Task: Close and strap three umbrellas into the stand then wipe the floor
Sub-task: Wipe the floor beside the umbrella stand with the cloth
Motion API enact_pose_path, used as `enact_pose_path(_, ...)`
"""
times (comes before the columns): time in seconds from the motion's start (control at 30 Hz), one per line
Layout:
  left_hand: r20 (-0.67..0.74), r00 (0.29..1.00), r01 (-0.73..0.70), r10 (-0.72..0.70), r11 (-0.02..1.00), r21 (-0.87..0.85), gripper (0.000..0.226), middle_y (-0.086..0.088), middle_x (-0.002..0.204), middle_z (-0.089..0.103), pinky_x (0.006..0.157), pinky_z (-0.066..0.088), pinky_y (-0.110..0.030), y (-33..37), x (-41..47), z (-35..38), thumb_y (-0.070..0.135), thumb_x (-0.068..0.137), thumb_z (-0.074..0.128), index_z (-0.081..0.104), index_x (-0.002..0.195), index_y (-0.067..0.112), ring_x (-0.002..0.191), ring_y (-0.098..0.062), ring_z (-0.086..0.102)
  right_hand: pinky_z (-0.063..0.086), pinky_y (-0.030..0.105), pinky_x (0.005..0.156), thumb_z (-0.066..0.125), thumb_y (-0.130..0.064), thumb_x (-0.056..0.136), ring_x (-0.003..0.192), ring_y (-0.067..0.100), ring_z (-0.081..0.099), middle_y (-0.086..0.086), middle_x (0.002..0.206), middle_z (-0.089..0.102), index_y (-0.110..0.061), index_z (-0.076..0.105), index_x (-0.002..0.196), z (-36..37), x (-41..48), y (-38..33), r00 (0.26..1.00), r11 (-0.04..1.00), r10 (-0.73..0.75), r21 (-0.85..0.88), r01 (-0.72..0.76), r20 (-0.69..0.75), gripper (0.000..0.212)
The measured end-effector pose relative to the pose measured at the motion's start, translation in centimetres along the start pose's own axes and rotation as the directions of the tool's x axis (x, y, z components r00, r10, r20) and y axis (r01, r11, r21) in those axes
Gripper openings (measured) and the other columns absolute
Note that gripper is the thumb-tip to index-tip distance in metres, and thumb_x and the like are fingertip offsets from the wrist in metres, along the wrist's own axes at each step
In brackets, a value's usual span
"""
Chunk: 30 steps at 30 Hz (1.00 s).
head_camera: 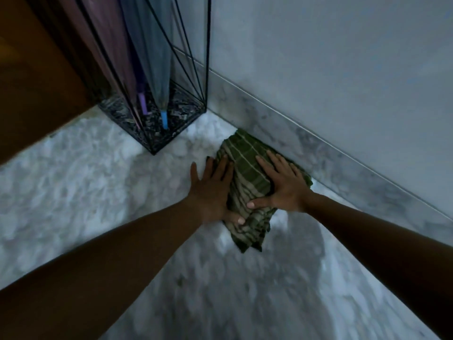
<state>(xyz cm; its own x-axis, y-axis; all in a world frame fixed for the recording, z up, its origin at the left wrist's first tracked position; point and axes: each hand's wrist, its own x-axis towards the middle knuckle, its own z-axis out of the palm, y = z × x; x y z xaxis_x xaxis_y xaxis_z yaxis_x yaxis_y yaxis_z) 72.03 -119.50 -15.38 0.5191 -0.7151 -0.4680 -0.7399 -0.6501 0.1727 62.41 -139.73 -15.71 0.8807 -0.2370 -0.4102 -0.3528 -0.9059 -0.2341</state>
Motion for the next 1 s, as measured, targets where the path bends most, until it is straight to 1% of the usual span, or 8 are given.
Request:
enact_pose_path(0.17, 0.032, 0.989, -0.145, 0.143, 0.985, 0.092, 0.14, -0.009, 0.163, -0.027, 0.112, -0.009, -0.069, 5.5, 0.0, 0.2, 0.087, 0.065, 0.059, -0.018, 0.156, 0.014, 0.149, -0.04, -0.022, 0.001, 0.044, 0.126, 0.062, -0.092, 0.052, 0.156, 0.017, -0.007, -0.006, 0.169, -0.012, -0.041, -0.006, 0.16, 0.5, -4.8, 4.0, 0.994, 0.994, 0.108, -0.006, -0.108, 0.006, 0.137)
enact_pose_path(0.3, 0.062, 0.973, -0.229, 0.222, 0.957, 0.175, 0.139, -0.009, 0.163, -0.027, 0.112, -0.011, -0.068, 8.4, -0.2, 0.9, 0.088, 0.065, 0.056, -0.018, 0.156, 0.013, 0.149, -0.039, -0.023, 0.005, 0.047, 0.126, 0.056, -0.099, 0.039, 0.157, 0.022, -0.004, 0.0, 0.17, -0.008, -0.038, -0.005, 0.16, 1.5, -8.9, 5.5, 0.968, 0.968, 0.249, 0.03, -0.249, -0.016, 0.149)
enact_pose_path(0.4, 0.05, 0.964, -0.265, 0.261, 0.949, 0.167, 0.14, -0.008, 0.164, -0.025, 0.112, -0.011, -0.067, 8.3, -0.7, 1.5, 0.089, 0.063, 0.057, -0.016, 0.157, 0.014, 0.15, -0.037, -0.021, 0.005, 0.052, 0.125, 0.04, -0.107, 0.022, 0.156, 0.027, -0.007, 0.005, 0.17, -0.01, -0.035, -0.007, 0.16, 2.6, -10.6, 4.6, 0.947, 0.947, 0.319, 0.058, -0.317, -0.03, 0.163)
enact_pose_path(0.5, 0.037, 0.957, -0.288, 0.286, 0.941, 0.177, 0.142, -0.007, 0.165, -0.022, 0.113, -0.01, -0.067, 6.4, -1.7, 2.0, 0.089, 0.061, 0.058, -0.015, 0.157, 0.014, 0.151, -0.035, -0.019, -0.002, 0.057, 0.124, 0.058, -0.099, 0.044, 0.155, 0.032, -0.016, 0.007, 0.167, -0.022, -0.033, -0.018, 0.158, 3.4, -10.7, 2.7, 0.948, 0.947, 0.316, 0.046, -0.317, 0.03, 0.152)
enact_pose_path(0.57, 0.05, 0.963, -0.271, 0.267, 0.945, 0.184, 0.142, -0.007, 0.164, -0.024, 0.113, -0.013, -0.066, 4.4, -2.3, 1.9, 0.09, 0.061, 0.056, -0.019, 0.156, 0.015, 0.15, -0.034, -0.022, -0.005, 0.059, 0.123, 0.063, -0.094, 0.051, 0.153, 0.035, -0.021, 0.008, 0.165, -0.027, -0.034, -0.023, 0.157, 3.8, -10.1, 1.3, 0.949, 0.947, 0.313, 0.062, -0.315, 0.042, 0.149)
enact_pose_path(0.77, 0.052, 0.995, -0.095, 0.087, 0.981, 0.17, 0.143, -0.006, 0.163, -0.029, 0.114, -0.016, -0.064, -2.7, -3.9, 0.9, 0.093, 0.06, 0.052, -0.025, 0.153, 0.017, 0.151, -0.031, -0.022, -0.013, 0.06, 0.12, 0.065, -0.094, 0.048, 0.15, 0.033, -0.031, 0.005, 0.162, -0.036, -0.04, -0.023, 0.155, 3.4, -4.6, -4.3, 0.973, 0.97, 0.22, 0.088, -0.226, 0.074, 0.148)
enact_pose_path(0.93, 0.029, 0.996, 0.083, -0.087, 0.991, 0.108, 0.142, -0.006, 0.161, -0.032, 0.115, -0.014, -0.064, -10.6, -7.4, 1.2, 0.095, 0.061, 0.048, -0.027, 0.152, 0.017, 0.151, -0.03, -0.02, -0.012, 0.063, 0.119, 0.059, -0.094, 0.056, 0.15, 0.037, -0.027, 0.009, 0.164, -0.032, -0.039, -0.017, 0.157, 3.8, 0.5, -11.5, 0.999, 0.999, 0.023, 0.027, -0.024, 0.035, 0.138)
enact_pose_path(1.0, 0.006, 0.99, 0.141, -0.143, 0.986, 0.09, 0.144, -0.006, 0.162, -0.03, 0.114, -0.01, -0.067, -13.6, -9.4, 2.1, 0.102, 0.053, 0.033, -0.025, 0.153, 0.017, 0.152, -0.031, -0.016, -0.013, 0.064, 0.119, 0.055, -0.096, 0.059, 0.15, 0.037, -0.027, 0.01, 0.164, -0.03, -0.037, -0.013, 0.159, 4.3, 1.9, -14.6, 0.997, 0.997, -0.072, -0.03, 0.072, 0.026, 0.134)
